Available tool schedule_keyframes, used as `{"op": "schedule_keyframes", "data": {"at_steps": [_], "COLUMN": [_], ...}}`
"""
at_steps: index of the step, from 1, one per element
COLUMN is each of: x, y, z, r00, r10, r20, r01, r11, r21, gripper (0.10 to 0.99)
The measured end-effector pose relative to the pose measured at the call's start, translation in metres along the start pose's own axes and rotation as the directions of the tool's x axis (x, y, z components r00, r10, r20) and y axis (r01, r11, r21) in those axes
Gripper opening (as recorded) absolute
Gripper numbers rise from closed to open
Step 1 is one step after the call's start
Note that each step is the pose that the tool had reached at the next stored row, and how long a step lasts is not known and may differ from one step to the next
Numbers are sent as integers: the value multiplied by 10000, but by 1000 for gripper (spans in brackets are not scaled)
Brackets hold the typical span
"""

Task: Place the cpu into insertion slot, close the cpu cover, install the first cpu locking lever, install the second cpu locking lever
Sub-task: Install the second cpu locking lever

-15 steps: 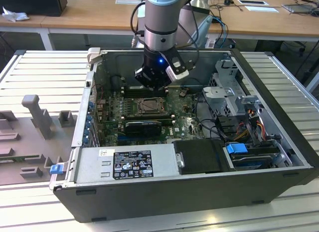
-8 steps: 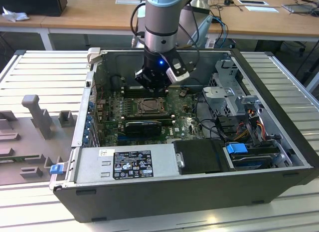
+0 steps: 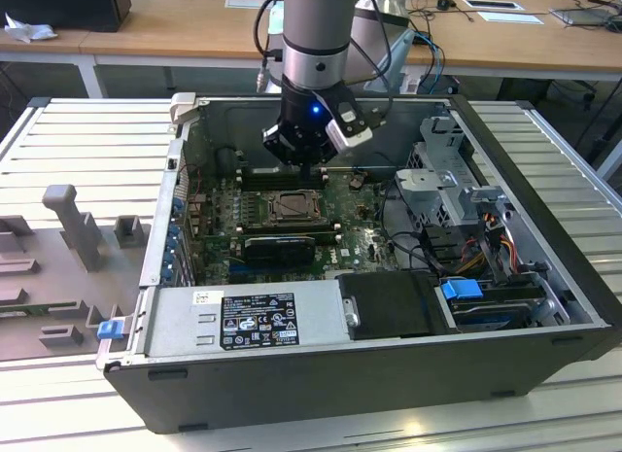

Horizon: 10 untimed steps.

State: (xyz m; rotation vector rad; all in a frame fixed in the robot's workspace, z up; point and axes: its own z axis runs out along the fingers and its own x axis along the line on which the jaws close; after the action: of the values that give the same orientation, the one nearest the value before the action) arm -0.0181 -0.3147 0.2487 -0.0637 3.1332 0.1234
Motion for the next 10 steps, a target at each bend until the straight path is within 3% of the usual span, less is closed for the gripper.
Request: {"op": "schedule_keyframes", "data": {"at_steps": [4,10], "x": [0,4], "y": [-15,-109], "z": [-23,-31], "r00": [10000,10000], "r10": [-1,-1], "r20": [0,0], "r01": [1,1], "r11": [10000,10000], "r21": [-1,-3], "gripper": [106,106]}}
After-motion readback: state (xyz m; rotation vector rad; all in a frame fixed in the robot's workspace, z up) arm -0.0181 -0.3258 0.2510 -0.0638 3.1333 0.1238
